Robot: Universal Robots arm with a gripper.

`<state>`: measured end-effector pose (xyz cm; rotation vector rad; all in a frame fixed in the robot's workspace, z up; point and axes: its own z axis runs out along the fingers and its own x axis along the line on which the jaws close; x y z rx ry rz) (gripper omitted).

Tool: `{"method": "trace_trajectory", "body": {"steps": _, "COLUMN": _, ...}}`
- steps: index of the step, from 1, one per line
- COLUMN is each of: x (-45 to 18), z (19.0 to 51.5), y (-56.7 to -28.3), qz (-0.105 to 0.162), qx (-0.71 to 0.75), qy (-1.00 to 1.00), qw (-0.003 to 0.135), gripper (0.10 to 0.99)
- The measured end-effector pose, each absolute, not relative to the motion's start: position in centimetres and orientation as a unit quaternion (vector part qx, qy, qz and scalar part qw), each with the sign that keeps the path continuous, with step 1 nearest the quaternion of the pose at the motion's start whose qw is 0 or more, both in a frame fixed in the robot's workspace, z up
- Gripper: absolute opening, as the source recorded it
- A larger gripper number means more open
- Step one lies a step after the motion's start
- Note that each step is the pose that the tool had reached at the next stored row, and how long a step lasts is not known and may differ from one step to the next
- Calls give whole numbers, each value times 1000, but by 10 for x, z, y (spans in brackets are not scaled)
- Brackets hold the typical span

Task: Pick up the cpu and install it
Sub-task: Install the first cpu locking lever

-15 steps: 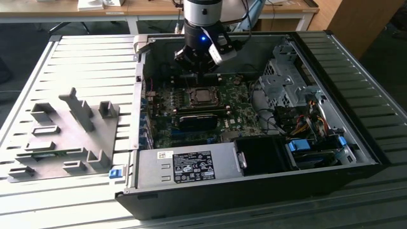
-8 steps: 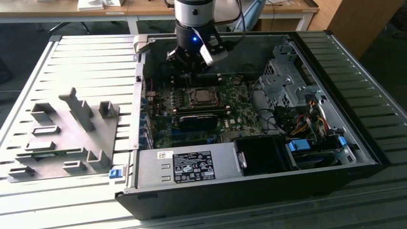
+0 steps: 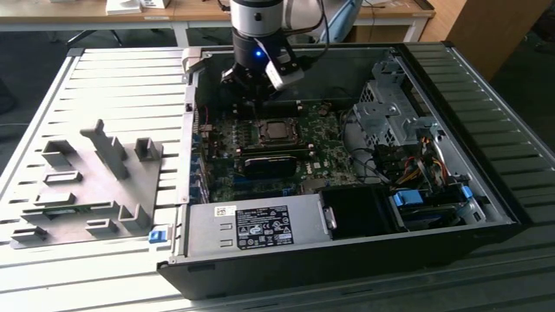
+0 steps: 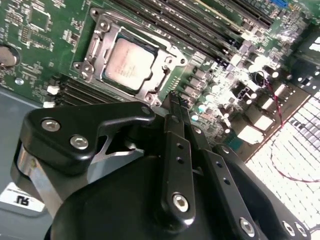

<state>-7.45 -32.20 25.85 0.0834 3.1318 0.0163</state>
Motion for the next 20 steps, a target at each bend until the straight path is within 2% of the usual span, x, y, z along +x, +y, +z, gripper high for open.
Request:
{"method": "trace_trajectory", "body": {"steps": 15, "x": -91, "z": 258, "y": -315, "qz": 6, "qx": 27, "qy": 1000, "qw": 4, "gripper": 106}}
{"method": "trace_trajectory", "body": {"steps": 20, "x": -96, "z": 257, "y": -311, "qz": 14, "qx": 27, "qy": 1000, "qw": 4, "gripper": 106}}
